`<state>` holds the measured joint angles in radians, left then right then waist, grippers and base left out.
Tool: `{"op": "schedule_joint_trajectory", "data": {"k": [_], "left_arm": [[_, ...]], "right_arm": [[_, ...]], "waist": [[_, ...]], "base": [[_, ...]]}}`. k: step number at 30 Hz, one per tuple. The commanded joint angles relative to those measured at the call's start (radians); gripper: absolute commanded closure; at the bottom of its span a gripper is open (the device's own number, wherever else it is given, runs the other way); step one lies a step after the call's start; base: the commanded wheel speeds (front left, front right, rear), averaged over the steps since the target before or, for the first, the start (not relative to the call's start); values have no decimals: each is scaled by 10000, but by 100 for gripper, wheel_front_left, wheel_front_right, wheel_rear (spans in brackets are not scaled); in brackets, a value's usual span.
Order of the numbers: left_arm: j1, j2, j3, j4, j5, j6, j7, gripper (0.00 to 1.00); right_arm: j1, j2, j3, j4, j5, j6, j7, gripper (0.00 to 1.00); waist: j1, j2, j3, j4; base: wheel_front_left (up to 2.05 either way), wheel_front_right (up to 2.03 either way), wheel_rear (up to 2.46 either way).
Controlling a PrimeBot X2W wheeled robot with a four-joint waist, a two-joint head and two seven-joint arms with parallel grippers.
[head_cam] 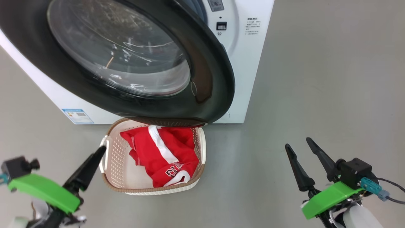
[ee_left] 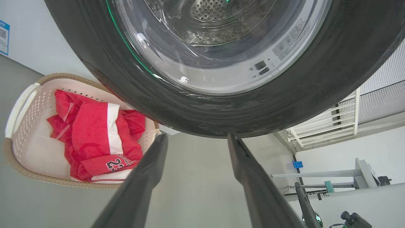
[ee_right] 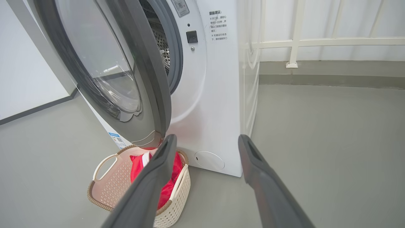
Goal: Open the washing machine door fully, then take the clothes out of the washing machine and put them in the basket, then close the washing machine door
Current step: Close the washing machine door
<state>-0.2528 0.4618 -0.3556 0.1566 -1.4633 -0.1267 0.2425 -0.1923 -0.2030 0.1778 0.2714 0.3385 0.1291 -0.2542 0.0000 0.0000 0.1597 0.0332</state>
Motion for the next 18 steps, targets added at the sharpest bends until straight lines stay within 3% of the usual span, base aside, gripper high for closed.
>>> {"op": "schedule_joint_trajectory", "data": {"k": [1, 5, 15, 18], "left_arm": [[-20, 501, 335, -195, 209, -40, -380, 0], [306, 557, 205, -49, 423, -40, -1058, 0], [924, 886, -782, 915, 2123, -40, -4241, 0], [905, 797, -929, 1323, 2412, -40, -4766, 0]], "right_arm": [[171, -134, 104, -203, 18, 16, -76, 0], [357, -178, -12, -207, 33, 16, -76, 0], [819, -185, -389, -298, 44, 16, -76, 0], [906, -172, -493, -312, 48, 16, -76, 0]], "waist": [[0, 0, -89, 73], [0, 0, -159, 79], [0, 0, -290, -204], [0, 0, -284, -249]], "base": [[0, 0, 0], [0, 0, 0], [0, 0, 0], [0, 0, 0]]}}
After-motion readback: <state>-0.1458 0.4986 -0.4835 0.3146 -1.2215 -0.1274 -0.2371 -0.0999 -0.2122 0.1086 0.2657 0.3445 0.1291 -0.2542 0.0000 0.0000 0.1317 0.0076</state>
